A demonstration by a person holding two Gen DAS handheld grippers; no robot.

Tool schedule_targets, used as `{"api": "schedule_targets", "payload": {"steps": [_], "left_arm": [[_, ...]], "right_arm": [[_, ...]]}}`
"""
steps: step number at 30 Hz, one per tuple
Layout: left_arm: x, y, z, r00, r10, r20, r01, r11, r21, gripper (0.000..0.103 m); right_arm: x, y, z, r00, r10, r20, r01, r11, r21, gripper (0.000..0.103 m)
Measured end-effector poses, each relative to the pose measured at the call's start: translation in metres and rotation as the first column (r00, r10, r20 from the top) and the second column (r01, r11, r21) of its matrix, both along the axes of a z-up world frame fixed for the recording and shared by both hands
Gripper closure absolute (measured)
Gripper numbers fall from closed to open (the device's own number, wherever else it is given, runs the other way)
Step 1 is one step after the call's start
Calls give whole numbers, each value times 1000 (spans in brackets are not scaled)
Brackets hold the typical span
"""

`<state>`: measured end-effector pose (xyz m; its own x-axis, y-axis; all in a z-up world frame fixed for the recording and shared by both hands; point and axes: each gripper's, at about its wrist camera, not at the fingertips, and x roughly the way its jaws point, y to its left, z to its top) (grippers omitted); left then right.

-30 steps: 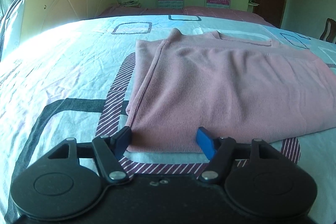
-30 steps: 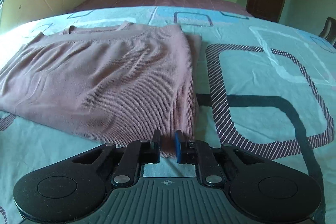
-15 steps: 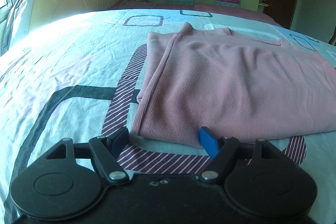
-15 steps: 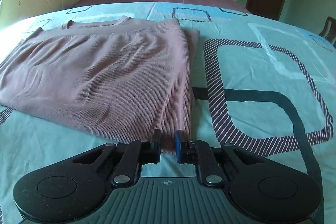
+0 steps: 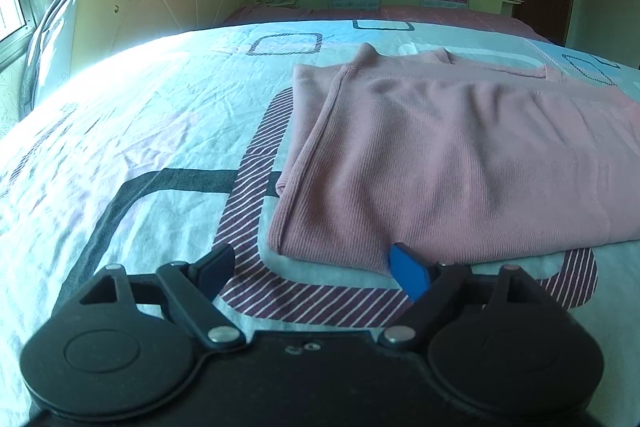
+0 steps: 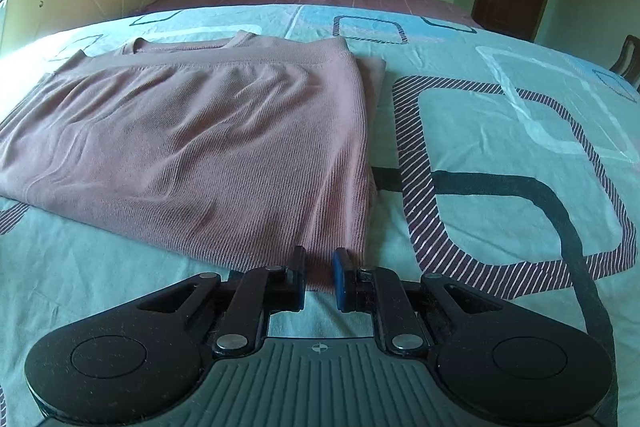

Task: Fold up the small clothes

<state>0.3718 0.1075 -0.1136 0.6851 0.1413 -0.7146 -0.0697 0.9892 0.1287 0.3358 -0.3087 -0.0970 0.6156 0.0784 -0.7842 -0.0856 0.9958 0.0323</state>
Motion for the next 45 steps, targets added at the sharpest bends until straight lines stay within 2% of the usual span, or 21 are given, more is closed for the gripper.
{"api": "schedule_targets", "payload": {"steps": [3,6,7,9,11,13,19,23,25,27,30,31,32,33,34,35,37,40,41,43,45], "left_arm": [[-15,0,11,999,14,32,-14,1000,7,29],[-35,8,20,998,34,46,-29,994,-105,32],[-40,13,19,999,40,37,-32,982,-184,35],[-46,21,16,997,76,12,-69,950,-305,38],[-50,29,9,992,124,-18,-120,897,-426,49],[-52,36,2,985,171,-35,-165,845,-509,49],[-27,50,-13,976,216,-22,-183,764,-619,49],[1,56,-19,971,240,0,-178,719,-672,49],[13,61,-25,964,266,16,-175,677,-715,49],[23,63,-29,955,295,29,-178,651,-738,51],[38,60,-31,950,311,43,-182,658,-730,59],[43,59,-32,950,308,42,-184,666,-723,70],[50,60,-33,953,301,31,-188,672,-716,93],[53,62,-35,955,295,18,-190,662,-725,95],[51,67,-33,948,317,27,-189,630,-753,95],[45,70,-27,943,327,67,-159,616,-771,95],[38,72,-17,941,313,129,-108,639,-762,95],[45,70,-32,959,273,75,-138,682,-718,94],[47,72,-39,962,270,48,-152,671,-726,90],[44,80,-45,959,283,34,-153,612,-776,88],[46,83,-45,959,281,25,-153,595,-789,88]], "right_arm": [[-15,-3,19,998,-11,63,8,999,43,89],[-28,-4,29,997,-8,81,2,997,72,89],[-32,-4,31,996,-5,87,-3,996,87,89],[-37,-1,33,995,2,99,-13,993,116,89],[-41,7,34,994,20,108,-35,990,139,89],[-42,16,33,993,31,113,-51,983,175,89],[-29,52,38,990,59,131,-86,974,209,90],[7,81,40,991,68,116,-93,970,223,90],[25,98,41,989,84,120,-109,969,222,90],[45,118,42,987,103,121,-128,966,224,90],[70,146,41,983,136,124,-160,963,215,90],[77,154,39,982,145,121,-168,964,207,90],[83,161,37,982,152,116,-173,965,199,90],[87,165,35,982,155,111,-175,966,192,90],[91,170,33,982,155,106,-172,967,185,90],[93,172,32,983,153,105,-171,968,185,90],[96,173,28,982,157,104,-174,967,186,90],[104,178,1,985,170,17,-171,977,128,90],[103,177,-5,986,166,28,-168,977,132,90],[106,176,-4,987,157,19,-158,978,138,90],[107,177,-4,986,165,15,-165,978,130,90]]}}
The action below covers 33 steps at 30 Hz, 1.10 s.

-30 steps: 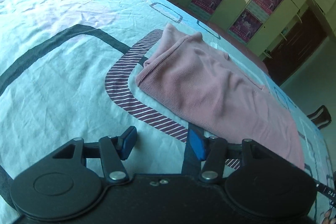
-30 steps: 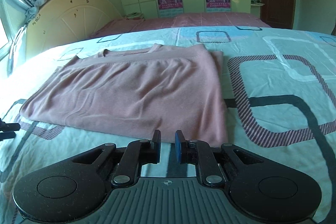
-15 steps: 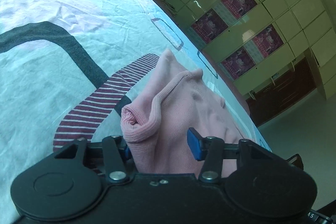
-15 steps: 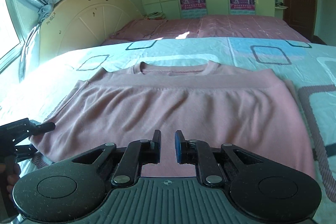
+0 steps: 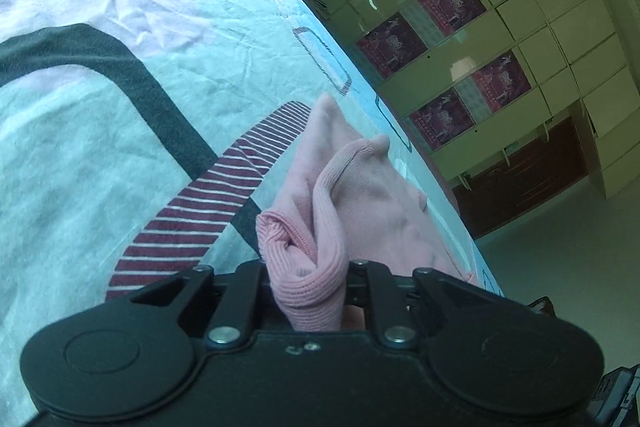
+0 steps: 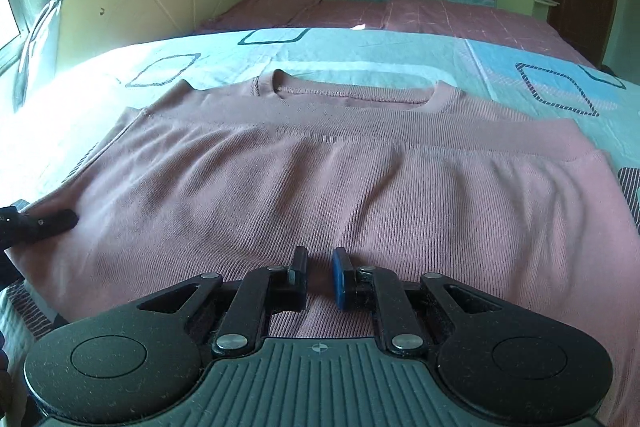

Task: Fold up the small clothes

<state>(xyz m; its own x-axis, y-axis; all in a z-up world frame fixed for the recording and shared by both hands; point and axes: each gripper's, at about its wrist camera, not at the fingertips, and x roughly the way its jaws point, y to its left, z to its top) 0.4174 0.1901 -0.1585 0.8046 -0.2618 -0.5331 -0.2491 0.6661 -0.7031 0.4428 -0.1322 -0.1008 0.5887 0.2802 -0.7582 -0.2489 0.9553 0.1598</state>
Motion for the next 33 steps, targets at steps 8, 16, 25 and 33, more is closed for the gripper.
{"api": "schedule_targets", "payload": {"steps": [8,16,25,33], "left_arm": [[-2,-8,16,999,-5,34,3,997,71,94],[5,-15,17,1000,3,-29,1,993,115,94],[0,-33,40,1000,7,23,-11,981,195,95],[14,-130,108,966,-246,78,198,899,392,95]], "right_arm": [[-1,-6,-2,1000,-1,2,1,1000,30,90],[0,-14,-3,1000,20,-3,-20,997,73,90],[4,-24,-6,999,48,-5,-47,991,124,92],[-13,-99,20,984,-148,94,104,922,373,91]]}}
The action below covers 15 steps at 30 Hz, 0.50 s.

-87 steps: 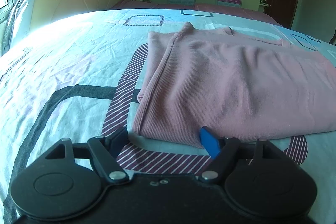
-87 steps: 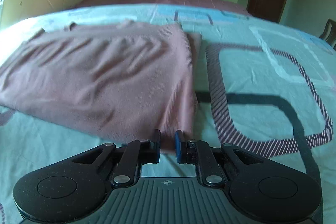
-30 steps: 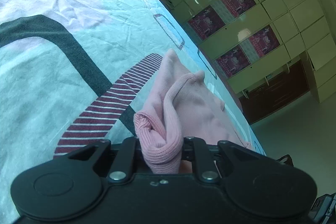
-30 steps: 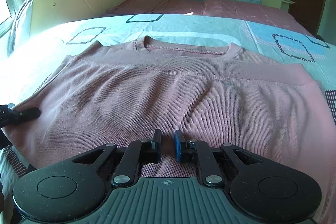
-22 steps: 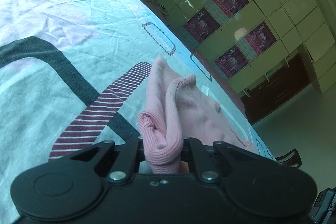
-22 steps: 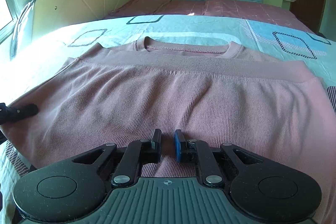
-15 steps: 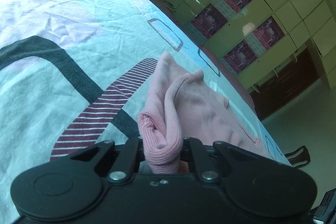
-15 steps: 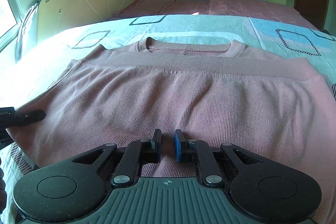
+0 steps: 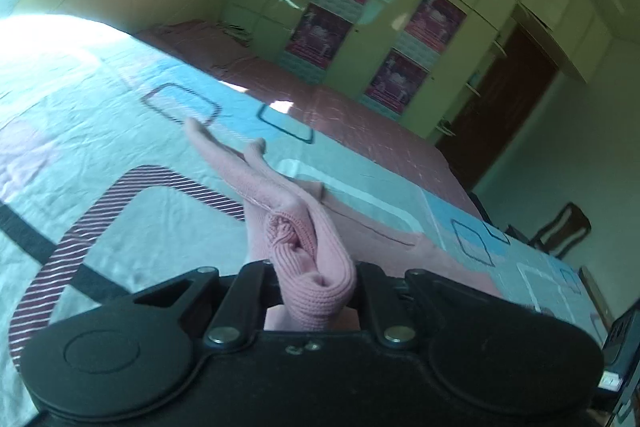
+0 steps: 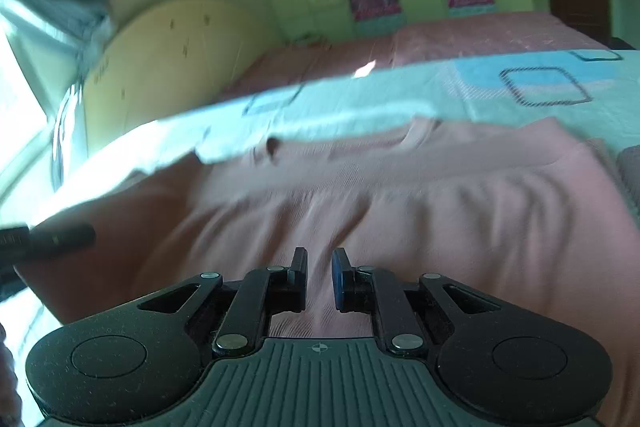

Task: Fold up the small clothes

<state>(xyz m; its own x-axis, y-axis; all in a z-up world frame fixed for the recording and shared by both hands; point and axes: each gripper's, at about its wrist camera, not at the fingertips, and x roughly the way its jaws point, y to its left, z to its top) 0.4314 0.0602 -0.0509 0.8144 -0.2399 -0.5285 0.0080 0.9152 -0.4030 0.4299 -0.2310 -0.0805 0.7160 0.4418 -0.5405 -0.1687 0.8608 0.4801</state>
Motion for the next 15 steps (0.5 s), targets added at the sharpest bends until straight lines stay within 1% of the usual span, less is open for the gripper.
{"api": "schedule_targets", "payload": {"steps": [2,4,5,8,9,10,11,12,13,14,15], "left_arm": [[4,-39,13,996,-84,16,83,995,46,95],[7,-87,22,985,-172,26,169,982,80,95],[7,-104,24,979,-202,25,199,976,91,95],[9,-172,13,952,-307,-15,306,943,132,95],[11,-197,1,935,-351,-57,356,924,141,93],[13,-222,-13,908,-404,-112,418,895,155,82],[13,-240,-24,886,-434,-163,459,873,165,68],[11,-258,-36,855,-467,-226,506,846,169,65],[4,-263,-39,840,-492,-228,531,832,161,67],[-3,-260,-36,841,-502,-201,533,832,154,68],[-6,-255,-32,848,-496,-185,524,838,154,68]], "right_arm": [[-8,-35,8,998,-68,16,67,997,32,91],[-14,-70,14,993,-117,24,116,992,47,91],[-18,-88,18,990,-140,28,139,989,50,91],[-31,-138,25,982,-190,17,188,979,76,91],[-34,-153,26,980,-197,8,195,977,88,91],[-37,-164,25,980,-197,-1,197,976,95,90],[-39,-176,26,980,-196,-21,197,976,92,88],[-42,-184,25,978,-205,-32,207,974,89,56],[-47,-191,25,976,-218,-22,219,971,91,33],[-52,-197,25,979,-202,-12,202,974,104,33],[-54,-200,26,983,-184,-20,185,976,116,33]]}}
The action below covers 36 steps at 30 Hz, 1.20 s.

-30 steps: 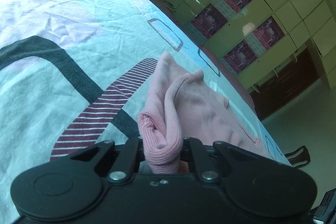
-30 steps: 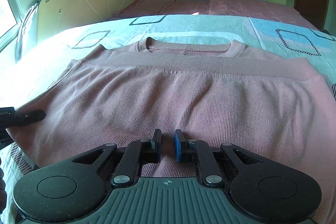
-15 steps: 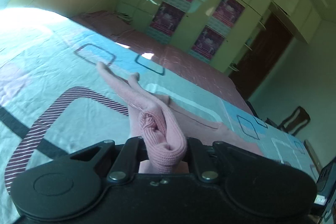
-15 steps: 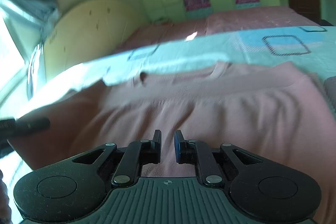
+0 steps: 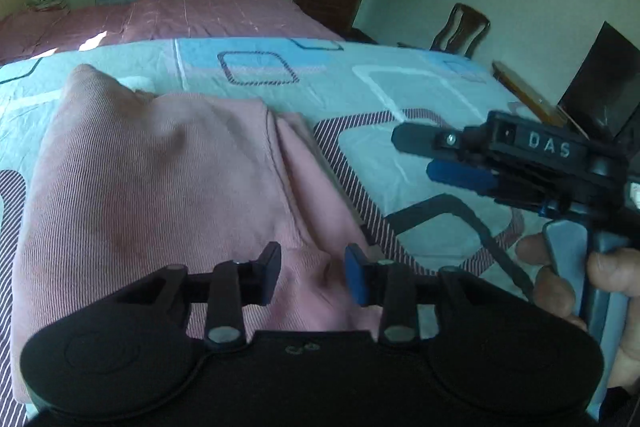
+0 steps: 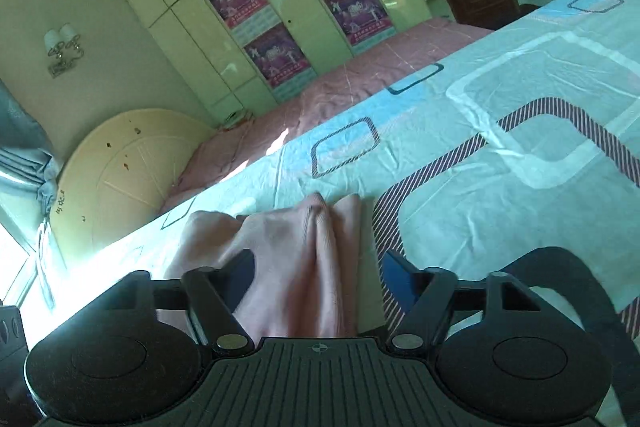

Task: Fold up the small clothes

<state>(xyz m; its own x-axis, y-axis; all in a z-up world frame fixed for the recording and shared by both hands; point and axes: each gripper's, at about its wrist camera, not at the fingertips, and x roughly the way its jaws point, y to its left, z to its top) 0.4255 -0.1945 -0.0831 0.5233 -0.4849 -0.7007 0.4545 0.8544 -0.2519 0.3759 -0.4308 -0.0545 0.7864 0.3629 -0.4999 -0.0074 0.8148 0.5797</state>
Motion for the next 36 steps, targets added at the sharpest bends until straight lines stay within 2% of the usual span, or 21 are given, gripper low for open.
{"api": "schedule_targets", "payload": {"steps": [2,3,4,8,13,16,23,24,25,27,30,34,36], "left_arm": [[-1,26,11,997,63,45,-63,998,4,68],[2,40,15,993,96,74,-97,995,17,69],[9,53,22,984,141,109,-147,988,49,73],[40,99,19,963,244,111,-255,963,91,76],[63,115,-9,968,251,14,-250,955,159,74],[60,121,-21,963,269,1,-267,955,131,72],[64,129,-21,971,240,-10,-237,964,122,70],[64,132,-21,971,237,-10,-234,964,123,70],[64,132,-18,973,232,-4,-230,965,125,70],[57,131,-8,973,222,61,-228,966,124,71],[47,123,8,971,174,167,-195,973,122,73],[47,98,18,980,67,186,-91,989,120,73],[49,79,14,986,14,167,-41,986,161,73]], "right_arm": [[-2,-2,-1,999,38,-3,-37,999,36,40],[0,0,-3,998,67,-10,-66,996,58,51],[6,5,-5,995,98,-21,-96,992,79,54],[27,35,-21,979,187,-83,-181,980,79,54],[49,56,-41,959,225,-171,-219,974,52,54],[54,64,-48,947,243,-211,-242,970,29,54],[67,90,-47,932,290,-218,-307,951,-45,54],[69,95,-48,931,288,-223,-310,948,-68,60],[71,99,-47,930,288,-227,-316,944,-98,78],[73,106,-43,926,302,-225,-337,932,-134,90],[67,115,-27,929,319,-189,-357,907,-225,93],[54,110,6,946,310,-97,-325,891,-316,93],[44,103,18,952,299,-70,-304,881,-363,93]]}}
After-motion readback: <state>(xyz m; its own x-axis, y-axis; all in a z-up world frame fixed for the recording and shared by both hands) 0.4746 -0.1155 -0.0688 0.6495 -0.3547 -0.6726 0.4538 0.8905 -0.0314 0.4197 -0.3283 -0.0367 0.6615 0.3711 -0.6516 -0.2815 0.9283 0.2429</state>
